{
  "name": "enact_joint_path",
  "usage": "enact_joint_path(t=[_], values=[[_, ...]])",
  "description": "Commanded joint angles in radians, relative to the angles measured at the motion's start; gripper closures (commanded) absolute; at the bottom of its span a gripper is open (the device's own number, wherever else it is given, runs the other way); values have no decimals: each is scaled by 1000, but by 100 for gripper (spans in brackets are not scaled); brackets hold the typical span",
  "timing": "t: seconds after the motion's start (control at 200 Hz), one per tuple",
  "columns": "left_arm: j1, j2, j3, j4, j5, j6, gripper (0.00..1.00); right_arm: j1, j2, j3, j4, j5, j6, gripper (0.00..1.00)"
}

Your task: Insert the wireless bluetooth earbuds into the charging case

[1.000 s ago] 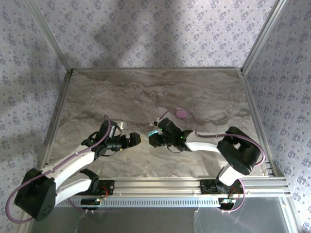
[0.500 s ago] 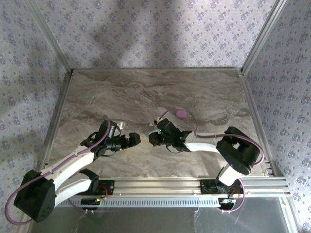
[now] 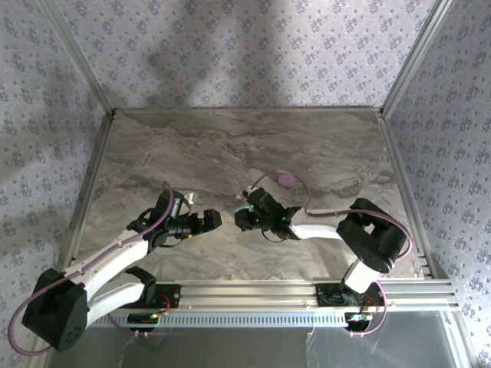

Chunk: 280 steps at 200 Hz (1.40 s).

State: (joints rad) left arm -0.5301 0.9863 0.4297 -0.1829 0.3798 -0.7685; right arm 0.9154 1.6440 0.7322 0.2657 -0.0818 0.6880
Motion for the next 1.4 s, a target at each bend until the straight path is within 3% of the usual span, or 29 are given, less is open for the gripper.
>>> enact_joint_path(t=[0.0,0.8,1.394], values=[[8,-21,27,-13,-2,15,0,3,17,1,9,23,5,84],[19,-32,32,-29,-9,15,0,18,24,-19,-5,64,17,83],[25,-34,44,-43,-7,17,0,27,-37,-25,-55,102,24,72]])
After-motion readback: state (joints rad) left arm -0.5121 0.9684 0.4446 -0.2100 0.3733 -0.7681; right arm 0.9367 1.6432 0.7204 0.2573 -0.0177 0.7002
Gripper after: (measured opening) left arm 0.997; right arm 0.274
